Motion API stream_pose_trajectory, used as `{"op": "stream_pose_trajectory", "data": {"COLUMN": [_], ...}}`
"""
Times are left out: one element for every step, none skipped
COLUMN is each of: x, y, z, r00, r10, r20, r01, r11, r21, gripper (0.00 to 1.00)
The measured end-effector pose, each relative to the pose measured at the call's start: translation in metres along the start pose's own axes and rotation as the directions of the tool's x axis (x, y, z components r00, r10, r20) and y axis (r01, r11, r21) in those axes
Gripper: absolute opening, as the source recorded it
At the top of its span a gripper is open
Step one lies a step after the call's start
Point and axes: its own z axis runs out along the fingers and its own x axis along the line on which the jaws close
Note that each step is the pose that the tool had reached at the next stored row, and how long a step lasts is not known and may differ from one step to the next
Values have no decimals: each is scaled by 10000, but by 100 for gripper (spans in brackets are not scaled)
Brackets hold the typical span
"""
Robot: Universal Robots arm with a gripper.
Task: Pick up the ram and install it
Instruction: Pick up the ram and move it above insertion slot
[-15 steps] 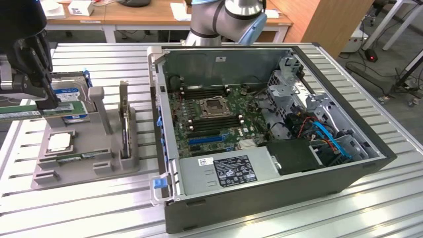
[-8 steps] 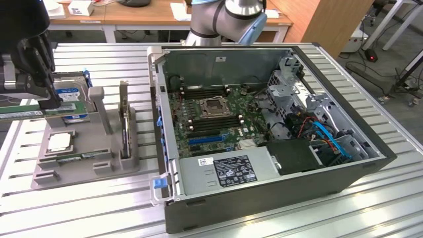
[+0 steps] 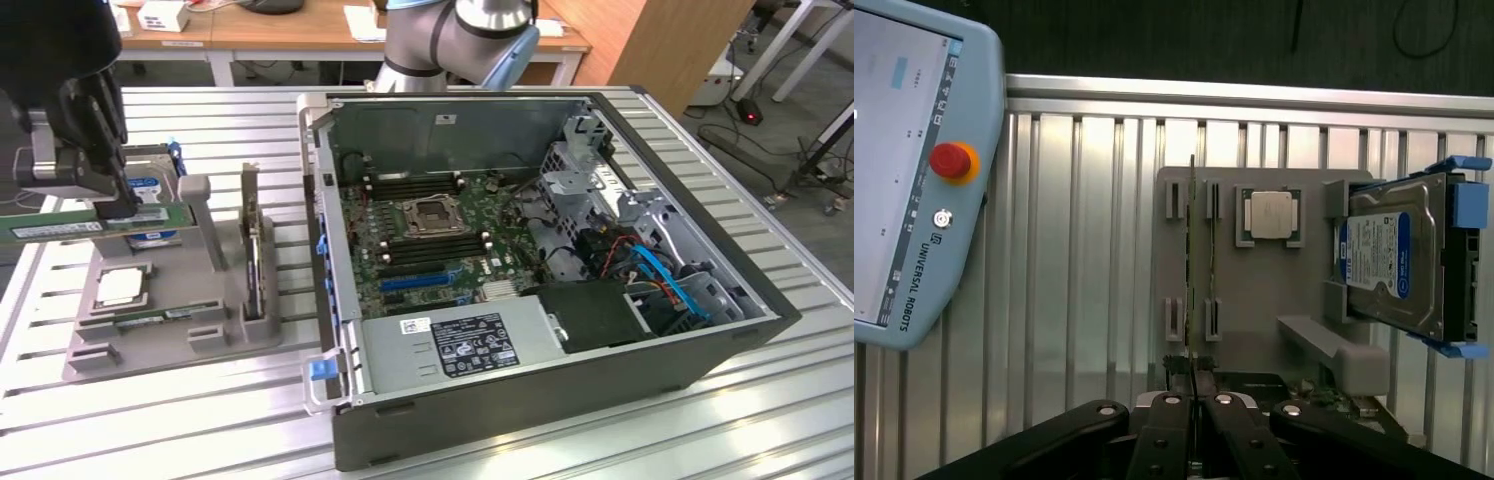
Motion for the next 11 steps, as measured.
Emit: {"op": "stream_pose_trajectory", "data": {"x": [0, 1, 1, 1, 1, 2, 2, 2, 3, 3, 3], "y": [-13, -26, -39, -53, -69, -85, -102, -120, -139, -159, -178], "z": [-1, -1, -2, -2, -3, -4, -4, -5, -6, -7, -8], "r00": [10000, 10000, 10000, 10000, 10000, 10000, 10000, 10000, 10000, 10000, 10000], "r10": [0, -1, -1, -1, -1, -1, -1, -1, -1, 0, -1], "r20": [0, 0, 0, 0, 1, 0, 1, 1, 0, 0, 0], "r01": [0, 1, 1, 1, 1, 1, 1, 1, 1, 0, 1], "r11": [10000, 10000, 10000, 10000, 10000, 10000, 10000, 10000, 10000, 10000, 10000], "r21": [0, 0, 0, 0, 0, 0, 0, 1, 0, 0, -1], "gripper": [11, 11, 11, 11, 11, 11, 11, 11, 11, 11, 11]}}
